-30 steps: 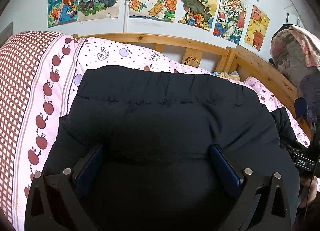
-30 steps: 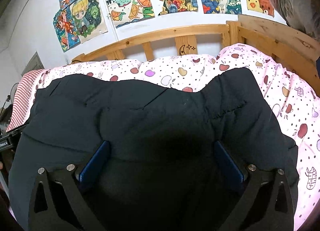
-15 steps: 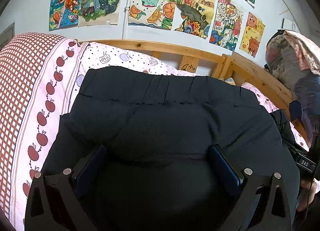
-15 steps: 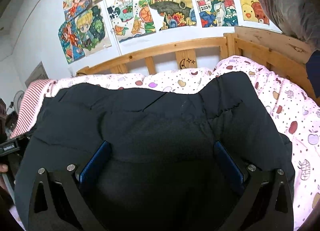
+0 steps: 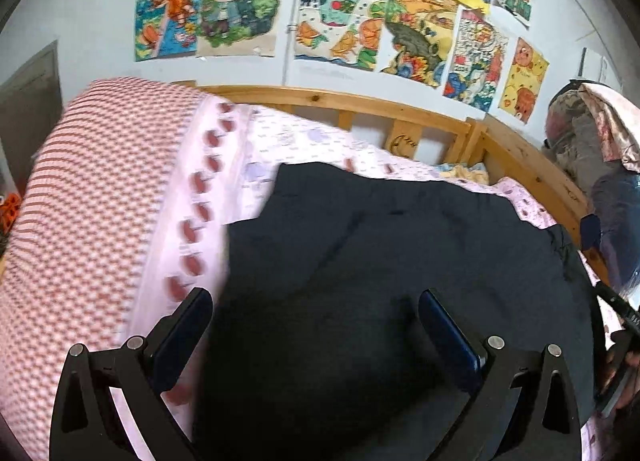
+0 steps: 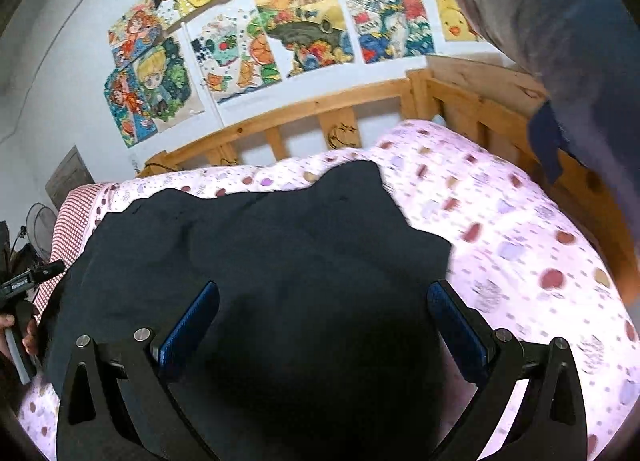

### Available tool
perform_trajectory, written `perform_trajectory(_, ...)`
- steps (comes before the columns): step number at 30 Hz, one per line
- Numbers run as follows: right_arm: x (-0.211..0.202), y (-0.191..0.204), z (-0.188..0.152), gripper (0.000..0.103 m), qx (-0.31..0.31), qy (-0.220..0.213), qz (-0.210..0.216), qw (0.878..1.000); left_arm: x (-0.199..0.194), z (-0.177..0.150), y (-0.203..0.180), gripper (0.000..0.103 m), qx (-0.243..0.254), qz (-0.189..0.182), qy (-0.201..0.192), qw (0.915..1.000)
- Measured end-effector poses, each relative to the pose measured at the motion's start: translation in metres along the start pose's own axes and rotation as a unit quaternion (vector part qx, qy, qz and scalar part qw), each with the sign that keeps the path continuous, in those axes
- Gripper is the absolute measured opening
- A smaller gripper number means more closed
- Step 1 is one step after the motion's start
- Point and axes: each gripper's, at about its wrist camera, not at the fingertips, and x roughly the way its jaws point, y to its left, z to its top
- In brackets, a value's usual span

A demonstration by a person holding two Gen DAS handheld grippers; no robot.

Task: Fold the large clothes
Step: 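Grasp the folded jacket with both tools and fold it lengthwise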

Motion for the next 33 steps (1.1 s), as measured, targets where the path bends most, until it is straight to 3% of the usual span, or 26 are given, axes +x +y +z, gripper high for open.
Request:
perform_trajectory(6, 0.001, -0.028, -0.014, 0.102, 0.026, 0.028, -0.012, 0.999, 0.002, -0.009, 0.045, 0.103, -0.024, 0.012, 0.048, 0.9985)
perform_trajectory(9, 0.015, -0.042, -0.023, 0.102, 0.055, 0.051, -0.015, 0.997, 0.012, -0.017, 0.063, 0.103, -0.057, -0.010, 0.066, 0.9962)
perform_trajectory(16, 0.043, -0.036, -0.037, 0.102, 0.044, 0.080, -0.019, 0.996, 0.036, -0.030, 0.061, 0.103, -0.061, -0.030, 0.100, 0.9926)
perform_trajectory(20, 0.049, -0.036, -0.041, 0.102, 0.046, 0.092, 0.002, 0.995, 0.041, -0.032, 0.064, 0.103, -0.077, -0.049, 0.106, 0.9902)
perform_trajectory(23, 0.051, -0.039, -0.045, 0.102, 0.052, 0.107, 0.037, 0.992, 0.040, -0.037, 0.070, 0.103, -0.083, -0.067, 0.112, 0.9879)
perform_trajectory(26, 0.059, -0.034, -0.052, 0.102, 0.046, 0.139, 0.103, 0.984, 0.040, -0.043, 0.072, 0.103, -0.081, -0.108, 0.121, 0.9834)
perform_trajectory(33, 0.064, -0.027, -0.063, 0.102, 0.043, 0.145, 0.118, 0.981, 0.044, -0.052, 0.070, 0.103, -0.090, -0.192, 0.148, 0.9661)
